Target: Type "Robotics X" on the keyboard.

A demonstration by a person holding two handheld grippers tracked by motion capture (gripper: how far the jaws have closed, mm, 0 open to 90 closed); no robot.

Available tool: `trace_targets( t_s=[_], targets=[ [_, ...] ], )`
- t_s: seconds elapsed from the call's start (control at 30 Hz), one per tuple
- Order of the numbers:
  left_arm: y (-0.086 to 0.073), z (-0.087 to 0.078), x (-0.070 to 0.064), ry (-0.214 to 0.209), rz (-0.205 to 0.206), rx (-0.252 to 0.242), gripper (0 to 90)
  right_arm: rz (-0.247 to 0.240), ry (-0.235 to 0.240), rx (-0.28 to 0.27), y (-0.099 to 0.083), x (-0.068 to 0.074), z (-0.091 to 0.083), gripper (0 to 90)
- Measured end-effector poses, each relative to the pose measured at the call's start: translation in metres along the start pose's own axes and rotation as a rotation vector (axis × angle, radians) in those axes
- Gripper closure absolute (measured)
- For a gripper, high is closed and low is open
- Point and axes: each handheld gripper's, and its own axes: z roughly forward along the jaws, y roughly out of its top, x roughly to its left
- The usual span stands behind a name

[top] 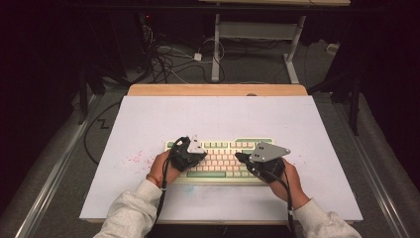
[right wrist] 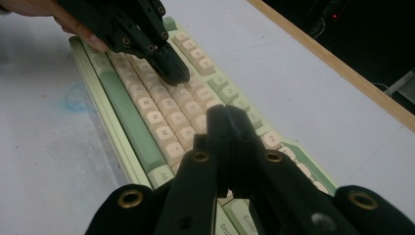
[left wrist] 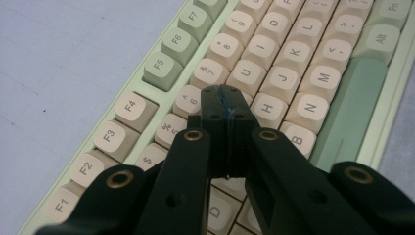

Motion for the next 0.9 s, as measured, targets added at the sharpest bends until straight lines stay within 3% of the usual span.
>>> trace_targets(
  t_s=[0.37,0.9],
  targets=[
    [-0.001,0.002,0.000,-0.003,-0.004,0.009,87.7,-0.005,0.003,0.001,0.001,0.000,0.000,90.0],
    [-0.004,-0.019,-0.002,0.040,0.001,-0.088,87.6,-0.005,0.001,-0.001,0.001,0.000,-0.001,90.0]
  ],
)
